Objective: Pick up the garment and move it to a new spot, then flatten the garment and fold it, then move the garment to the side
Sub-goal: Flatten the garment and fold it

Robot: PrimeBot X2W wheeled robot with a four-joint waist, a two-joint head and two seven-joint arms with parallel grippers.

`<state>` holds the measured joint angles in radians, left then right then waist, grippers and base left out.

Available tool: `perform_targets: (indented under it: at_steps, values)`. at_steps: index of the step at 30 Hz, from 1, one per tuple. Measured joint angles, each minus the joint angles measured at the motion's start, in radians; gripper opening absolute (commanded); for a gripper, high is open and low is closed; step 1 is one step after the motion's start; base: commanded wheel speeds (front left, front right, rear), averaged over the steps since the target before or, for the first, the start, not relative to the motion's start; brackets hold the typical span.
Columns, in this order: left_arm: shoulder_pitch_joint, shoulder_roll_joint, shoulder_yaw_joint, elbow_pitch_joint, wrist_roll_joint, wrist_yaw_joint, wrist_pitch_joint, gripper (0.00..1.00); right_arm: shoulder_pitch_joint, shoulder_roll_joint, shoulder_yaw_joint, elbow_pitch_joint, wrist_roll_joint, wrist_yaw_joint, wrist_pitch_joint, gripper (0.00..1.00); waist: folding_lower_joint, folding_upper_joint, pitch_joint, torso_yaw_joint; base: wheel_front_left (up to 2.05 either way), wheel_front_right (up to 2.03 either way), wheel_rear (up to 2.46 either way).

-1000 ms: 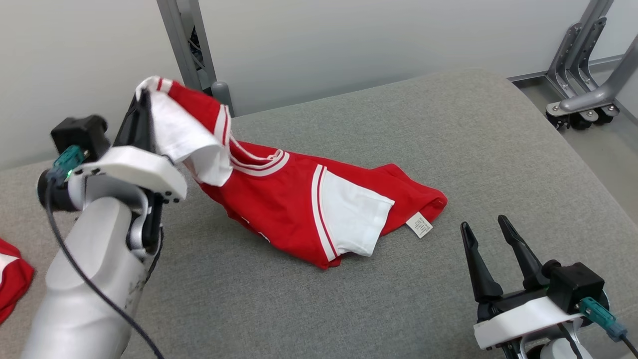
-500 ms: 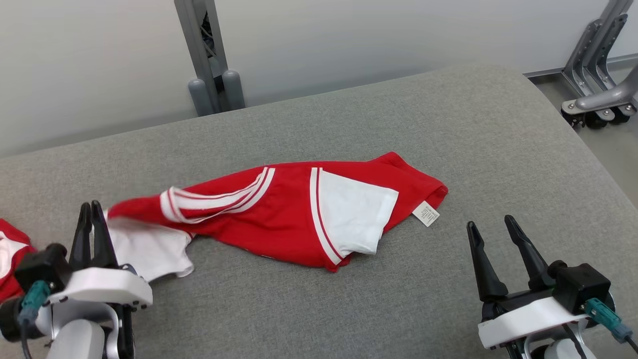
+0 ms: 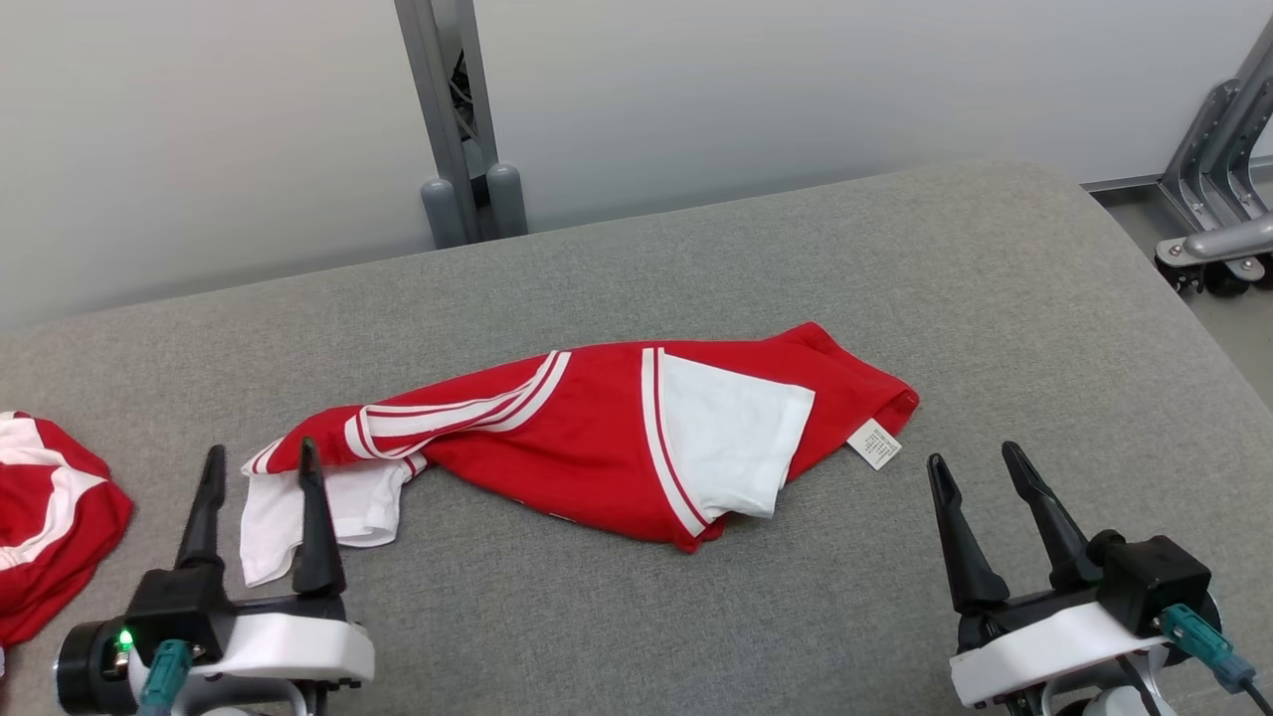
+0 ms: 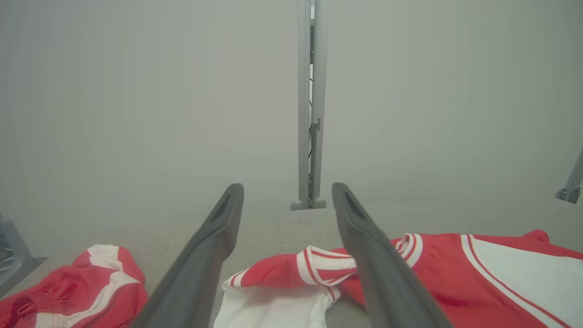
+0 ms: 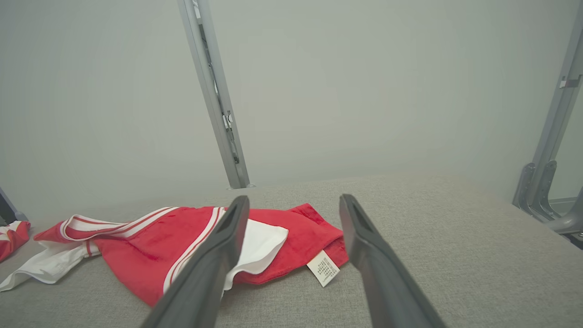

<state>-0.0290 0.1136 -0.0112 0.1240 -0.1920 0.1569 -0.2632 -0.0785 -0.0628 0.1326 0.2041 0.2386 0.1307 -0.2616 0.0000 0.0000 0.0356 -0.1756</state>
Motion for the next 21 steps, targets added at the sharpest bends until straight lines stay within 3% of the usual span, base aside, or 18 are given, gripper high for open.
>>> perform_targets:
  at_steps: [12, 21]
  values:
    - [0.001, -0.039, -0.129, 0.028, 0.076, -0.060, 0.000, 1.00, 0.001, 0.000, 0.011, 0.000, 0.008, 0.000, 0.000, 1.00, 0.0000, 0.0000, -0.011, -0.024, 0.00, 0.00, 0.00]
    - [-0.128, -0.051, -0.218, 0.242, 0.101, -0.113, 0.043, 1.00, -0.004, -0.004, 0.024, 0.001, 0.010, 0.000, 0.000, 1.00, 0.0000, 0.0000, -0.003, -0.058, 0.00, 0.00, 0.00]
